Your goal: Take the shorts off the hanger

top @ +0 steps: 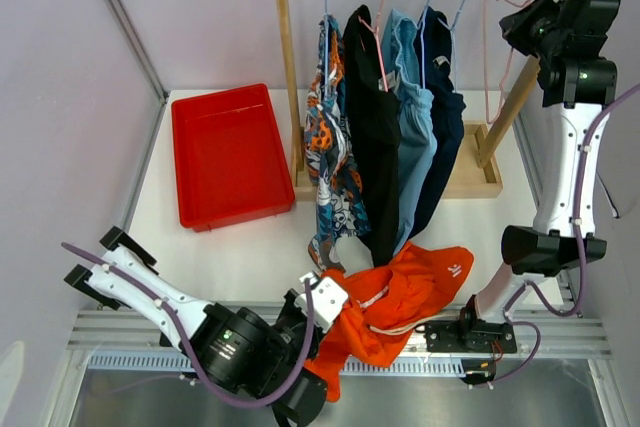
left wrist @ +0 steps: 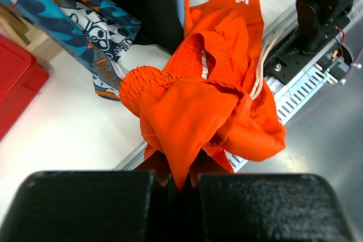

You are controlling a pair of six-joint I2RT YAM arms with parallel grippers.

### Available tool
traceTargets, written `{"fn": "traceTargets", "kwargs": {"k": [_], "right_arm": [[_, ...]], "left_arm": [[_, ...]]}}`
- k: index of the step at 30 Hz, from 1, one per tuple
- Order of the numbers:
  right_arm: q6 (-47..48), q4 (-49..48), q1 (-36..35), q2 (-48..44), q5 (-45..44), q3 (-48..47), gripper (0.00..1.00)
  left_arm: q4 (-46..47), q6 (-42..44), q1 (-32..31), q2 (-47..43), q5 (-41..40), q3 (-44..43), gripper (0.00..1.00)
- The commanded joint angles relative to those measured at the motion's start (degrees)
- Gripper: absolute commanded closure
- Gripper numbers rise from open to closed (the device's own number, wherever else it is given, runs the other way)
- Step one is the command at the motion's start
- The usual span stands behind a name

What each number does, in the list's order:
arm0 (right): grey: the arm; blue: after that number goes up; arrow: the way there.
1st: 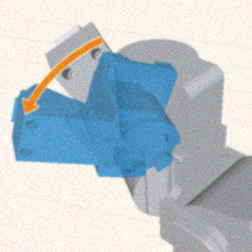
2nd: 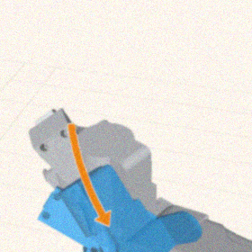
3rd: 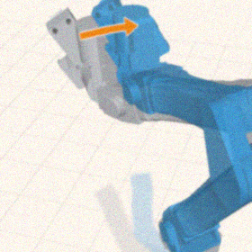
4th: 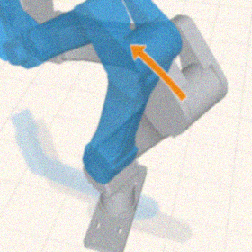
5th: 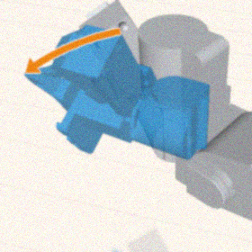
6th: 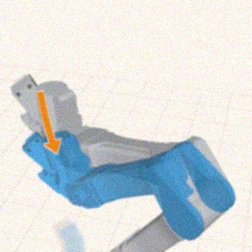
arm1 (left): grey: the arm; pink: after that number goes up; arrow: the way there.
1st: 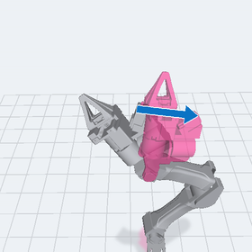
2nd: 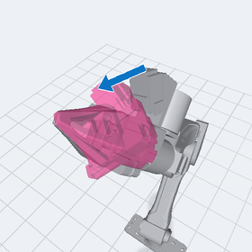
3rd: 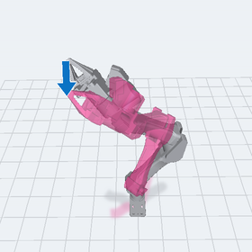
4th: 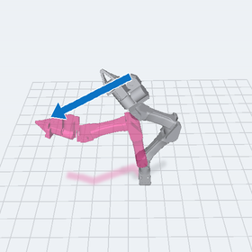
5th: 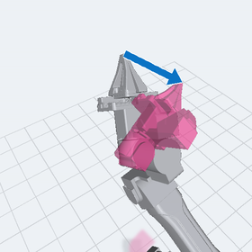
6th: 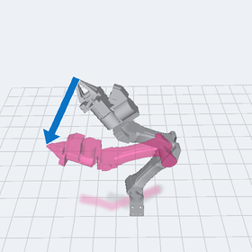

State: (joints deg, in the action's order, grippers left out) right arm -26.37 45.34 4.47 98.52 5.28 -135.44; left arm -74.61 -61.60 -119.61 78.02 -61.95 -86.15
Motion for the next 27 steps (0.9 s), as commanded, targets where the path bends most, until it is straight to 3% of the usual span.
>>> {"fn": "traceTargets", "kwargs": {"k": [1, 4, 6, 9, 12, 14, 15, 16, 17, 18, 19, 20, 21, 23, 27], "right_arm": [[-1.7, -5.4, 0.6, 2.1, 2.4, -1.7, 1.00], [-1.4, -5.9, 0.6, 0.5, 3.6, 4.2, 1.00], [-1.0, -7.2, 0.6, -1.9, 3.8, 12.1, 1.00], [-0.1, -11.3, 0.7, -8.4, 3.7, 23.1, 1.00], [1.7, -12.0, 0.9, -13.8, 3.1, 28.2, 0.97], [2.9, -11.0, 1.1, -16.9, 2.8, 31.6, 0.63], [3.3, -10.7, 1.1, -18.0, 2.5, 32.7, 0.19], [3.6, -10.3, 1.1, -19.1, 2.2, 34.9, 0.01], [3.9, -10.2, 1.2, -20.0, 1.8, 35.9, 0.01], [4.3, -10.2, 1.2, -22.2, 1.2, 37.2, 0.01], [4.5, -10.7, 1.2, -23.3, 1.1, 39.8, 0.01], [4.4, -11.2, 1.2, -25.2, 0.8, 41.0, 0.01], [4.3, -11.2, 1.2, -26.1, 0.8, 42.2, 0.01], [4.0, -12.3, 1.3, -27.5, 1.0, 44.9, 0.01], [3.4, -12.5, 1.3, -29.1, 2.3, 46.9, 0.01]], "left_arm": [[-9.6, -6.4, -9.7, -4.2, -5.6, 1.0, 1.00], [-9.5, -3.6, -8.4, -6.6, -9.8, -1.2, 1.00], [-7.7, 3.7, -5.0, -7.8, -11.3, -3.6, 1.00], [0.8, 20.6, 1.3, -9.3, -12.6, -5.1, 1.00], [11.4, 36.8, 7.4, -13.0, -13.0, -4.6, 1.00], [15.4, 46.3, 11.0, -15.7, -14.1, -4.8, 1.00], [21.5, 50.2, 14.6, -19.2, -14.5, -4.6, 1.00], [27.0, 55.4, 16.2, -21.3, -15.0, -3.6, 1.00], [33.7, 68.9, 18.0, -23.7, -15.5, -1.4, 1.00], [53.0, 77.1, 20.6, -28.8, -15.7, 0.3, 1.00], [65.7, 86.6, 21.4, -31.1, -15.7, 2.0, 1.00], [91.7, 106.4, 22.4, -33.9, -15.0, 6.9, 1.00], [101.4, 114.8, 22.8, -33.9, -14.3, 7.5, 1.00], [111.2, 127.6, 23.5, -32.5, -12.6, 2.9, 1.00], [111.2, 134.0, 25.3, -26.0, -8.0, -7.5, 1.00]]}}
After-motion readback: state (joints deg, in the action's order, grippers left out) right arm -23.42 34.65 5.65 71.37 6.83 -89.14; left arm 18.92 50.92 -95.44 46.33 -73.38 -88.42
